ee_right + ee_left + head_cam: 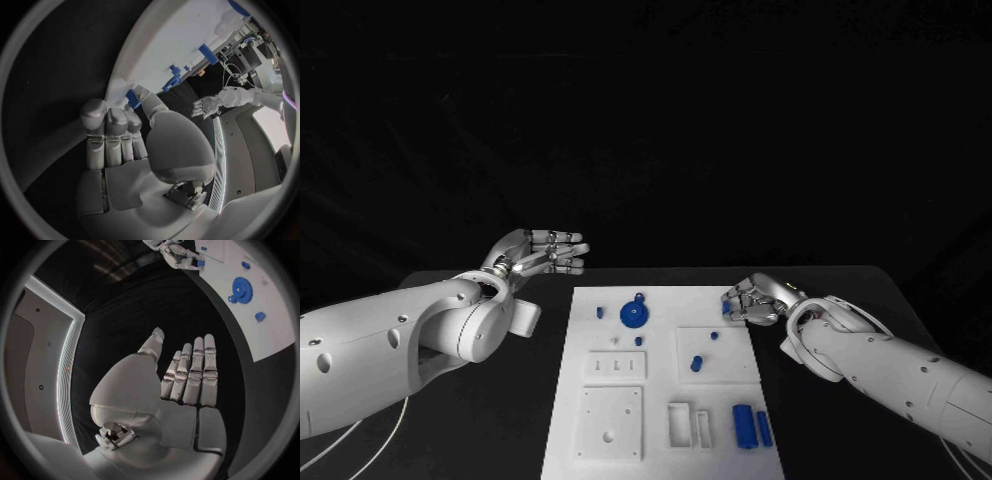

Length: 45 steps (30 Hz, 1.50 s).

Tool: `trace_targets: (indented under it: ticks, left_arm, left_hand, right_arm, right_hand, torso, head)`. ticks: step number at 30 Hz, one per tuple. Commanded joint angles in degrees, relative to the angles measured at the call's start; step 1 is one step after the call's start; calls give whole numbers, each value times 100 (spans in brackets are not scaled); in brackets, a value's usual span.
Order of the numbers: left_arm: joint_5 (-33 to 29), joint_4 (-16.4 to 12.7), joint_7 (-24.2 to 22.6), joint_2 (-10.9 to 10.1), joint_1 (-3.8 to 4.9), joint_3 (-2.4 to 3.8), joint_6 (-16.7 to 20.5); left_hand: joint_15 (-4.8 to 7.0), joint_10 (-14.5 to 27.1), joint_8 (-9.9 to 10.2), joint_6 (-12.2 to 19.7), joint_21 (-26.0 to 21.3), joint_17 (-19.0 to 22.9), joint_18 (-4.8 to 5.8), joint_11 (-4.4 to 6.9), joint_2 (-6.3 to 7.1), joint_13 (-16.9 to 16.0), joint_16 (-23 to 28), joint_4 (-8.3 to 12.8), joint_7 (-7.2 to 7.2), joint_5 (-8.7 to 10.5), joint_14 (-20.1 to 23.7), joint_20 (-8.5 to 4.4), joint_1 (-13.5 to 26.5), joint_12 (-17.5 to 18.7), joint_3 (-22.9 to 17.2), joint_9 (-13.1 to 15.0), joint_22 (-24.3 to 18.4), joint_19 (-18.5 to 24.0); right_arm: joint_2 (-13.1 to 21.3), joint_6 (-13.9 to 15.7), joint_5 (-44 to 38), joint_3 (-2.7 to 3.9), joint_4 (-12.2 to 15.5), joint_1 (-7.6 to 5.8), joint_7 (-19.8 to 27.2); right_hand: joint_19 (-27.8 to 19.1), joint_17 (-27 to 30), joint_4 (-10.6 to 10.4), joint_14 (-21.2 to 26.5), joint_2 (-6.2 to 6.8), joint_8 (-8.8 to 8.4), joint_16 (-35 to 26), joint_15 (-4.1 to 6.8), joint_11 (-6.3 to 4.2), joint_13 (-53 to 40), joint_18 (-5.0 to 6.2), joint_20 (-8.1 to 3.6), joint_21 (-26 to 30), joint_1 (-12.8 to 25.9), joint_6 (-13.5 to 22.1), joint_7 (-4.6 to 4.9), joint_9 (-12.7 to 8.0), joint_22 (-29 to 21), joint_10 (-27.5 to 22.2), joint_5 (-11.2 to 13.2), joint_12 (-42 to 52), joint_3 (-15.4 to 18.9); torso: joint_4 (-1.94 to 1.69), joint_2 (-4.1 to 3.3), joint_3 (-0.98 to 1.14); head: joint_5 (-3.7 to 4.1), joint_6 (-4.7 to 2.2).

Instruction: Assemble the parts on the task board

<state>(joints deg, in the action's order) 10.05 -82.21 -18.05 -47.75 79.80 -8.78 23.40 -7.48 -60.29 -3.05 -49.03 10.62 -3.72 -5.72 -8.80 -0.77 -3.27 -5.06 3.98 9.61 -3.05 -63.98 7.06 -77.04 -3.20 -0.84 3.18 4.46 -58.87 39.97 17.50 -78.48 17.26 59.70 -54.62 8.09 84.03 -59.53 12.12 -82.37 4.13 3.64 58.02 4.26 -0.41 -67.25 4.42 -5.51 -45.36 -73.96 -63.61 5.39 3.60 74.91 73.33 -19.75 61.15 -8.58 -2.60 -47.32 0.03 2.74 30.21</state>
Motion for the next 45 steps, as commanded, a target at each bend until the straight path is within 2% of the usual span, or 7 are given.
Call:
trace_targets:
  ticks: [1,22,27,32,36,39,45]
  left_arm:
    - [31,-2,-28,12,1,4,-85]
    - [130,-5,89,10,1,4,-211]
    - [326,-14,409,-1,5,10,-443]
    - [579,43,972,42,40,17,-780]
    - [877,127,1460,135,88,20,-1102]
    - [1092,186,1828,232,129,21,-1295]
    - [1338,332,2553,506,257,21,-1571]
  left_hand:
    - [-22,43,-21,-18,-21,1,67,-9,-40,-8,7,11,8,2,-8,-18,-1,-33,23,9,-7,3]
    - [31,-96,-30,-97,11,-16,56,40,-80,-10,-74,6,-7,0,-142,-48,5,-53,15,15,10,-59]
    - [341,-748,-63,-930,364,-174,77,283,-180,-12,-453,-61,-168,-3,-871,-328,97,-41,34,55,174,-555]
    - [926,-2136,-64,-1350,1409,-965,293,783,-218,-52,-1718,-153,-405,2,-1990,-958,224,-106,112,71,788,-1327]
    - [1110,-2611,-61,-1453,2140,-1677,403,931,-213,-139,-2681,-145,-473,-19,-1976,-1185,269,-235,168,72,1313,-1299]
    - [1236,-2644,-64,-1524,3214,-2515,427,1002,-263,-514,-3854,-122,-566,-69,-1600,-1319,336,-1053,221,78,2166,-907]
    - [1350,-2643,-61,-1576,4030,-2882,325,1159,-287,-940,-4623,-180,-576,-16,-1766,-1421,472,-1769,265,81,2908,-690]
  right_arm:
    - [-6,-61,-11,1,12,6,40]
    - [-35,214,-12,1,90,34,-26]
    - [9,318,-14,2,278,32,-133]
    - [87,290,-59,3,579,-65,-304]
    - [107,199,-148,3,802,-170,-456]
    - [91,131,-243,3,974,-237,-604]
    - [-40,-7,-473,0,1286,-349,-1022]
  right_hand:
    - [210,-11,5,-27,-71,6,30,24,-32,-8,31,-5,-37,16,-135,-38,18,561,9,17,21,-60]
    - [215,-85,-7,-49,-246,-2,43,107,-129,-58,-32,-97,-97,150,-688,-193,47,569,63,485,29,-678]
    - [223,-126,-15,-57,-230,-2,78,109,-137,-64,-27,-100,-115,162,-701,-196,48,572,72,484,31,-717]
    - [222,-154,-25,-52,-204,-2,88,108,-138,-69,-16,-97,-101,162,-701,-195,47,567,78,497,27,-771]
    - [220,-170,-48,-58,-167,-1,77,102,-132,-73,-10,-89,-107,168,-685,-186,45,567,69,530,14,-878]
    - [218,-174,-64,-56,-148,-2,70,104,-132,-79,-11,-90,-109,172,-688,-187,46,568,69,545,16,-931]
    - [221,-189,-112,-61,-58,-3,66,100,-125,-90,0,-87,-89,204,-629,-165,39,562,74,577,18,-1209]
  torso:
    - [1,0,0]
    - [3,2,1]
    - [16,21,6]
    - [38,75,4]
    - [59,136,1]
    - [74,202,1]
    - [81,328,13]
  head:
    - [1,2]
    - [11,9]
    - [-13,-4]
    - [-18,-31]
    - [-36,-42]
    - [-67,-49]
    - [-141,-25]
